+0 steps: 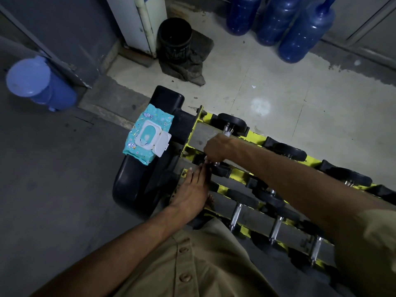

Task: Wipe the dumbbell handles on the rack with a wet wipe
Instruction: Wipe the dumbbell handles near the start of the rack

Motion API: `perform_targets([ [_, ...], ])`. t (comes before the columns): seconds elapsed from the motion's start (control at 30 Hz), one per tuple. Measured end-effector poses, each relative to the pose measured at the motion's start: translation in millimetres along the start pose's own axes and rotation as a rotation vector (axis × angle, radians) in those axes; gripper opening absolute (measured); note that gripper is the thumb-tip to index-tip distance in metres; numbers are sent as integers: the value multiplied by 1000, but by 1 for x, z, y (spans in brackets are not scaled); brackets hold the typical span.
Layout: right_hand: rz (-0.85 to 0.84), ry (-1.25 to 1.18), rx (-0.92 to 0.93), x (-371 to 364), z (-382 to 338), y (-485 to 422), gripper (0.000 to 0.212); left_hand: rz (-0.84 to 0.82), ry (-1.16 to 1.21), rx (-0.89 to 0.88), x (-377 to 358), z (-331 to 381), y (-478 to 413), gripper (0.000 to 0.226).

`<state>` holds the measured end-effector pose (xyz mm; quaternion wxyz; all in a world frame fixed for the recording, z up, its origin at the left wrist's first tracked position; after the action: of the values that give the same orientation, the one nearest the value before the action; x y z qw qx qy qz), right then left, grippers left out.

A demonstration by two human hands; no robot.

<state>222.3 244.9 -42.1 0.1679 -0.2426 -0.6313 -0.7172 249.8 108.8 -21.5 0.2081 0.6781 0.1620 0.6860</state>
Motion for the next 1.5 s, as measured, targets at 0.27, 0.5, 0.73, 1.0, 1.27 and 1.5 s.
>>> perform_targets([
  [0.27,393,-307,24,3,11,19,14,37,-57,38,2,1,-2,71],
  [0.5,895,-1139,-375,-69,19,65,12,66,-21,47,-6,1,-6,71],
  [0.73,689,-1719,-581,-114,18,44,18,11,-42,34,-10,3,-7,75],
  [1.0,735,-2771,-522,-127,36,-6,35,-53,-78,42,-7,1,-4,92],
  [1.27,668,-2974,-421,-125,34,-21,21,-63,-97,32,-2,2,-2,99],
  [1.5,590,-3037,-349,-106,48,-21,34,-54,-116,30,-2,1,-1,99],
])
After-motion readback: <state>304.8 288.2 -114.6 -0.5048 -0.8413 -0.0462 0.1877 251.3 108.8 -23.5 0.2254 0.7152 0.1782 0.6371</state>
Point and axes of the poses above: each hand's wrist, its own y-axis away from the middle knuckle, its own x-axis out of the back of the hand, z = x × y, the point moved 9 cm from there along -y, towards the middle knuckle, and after that the axes turned 3 degrees about -z, right-handed, at the moved point
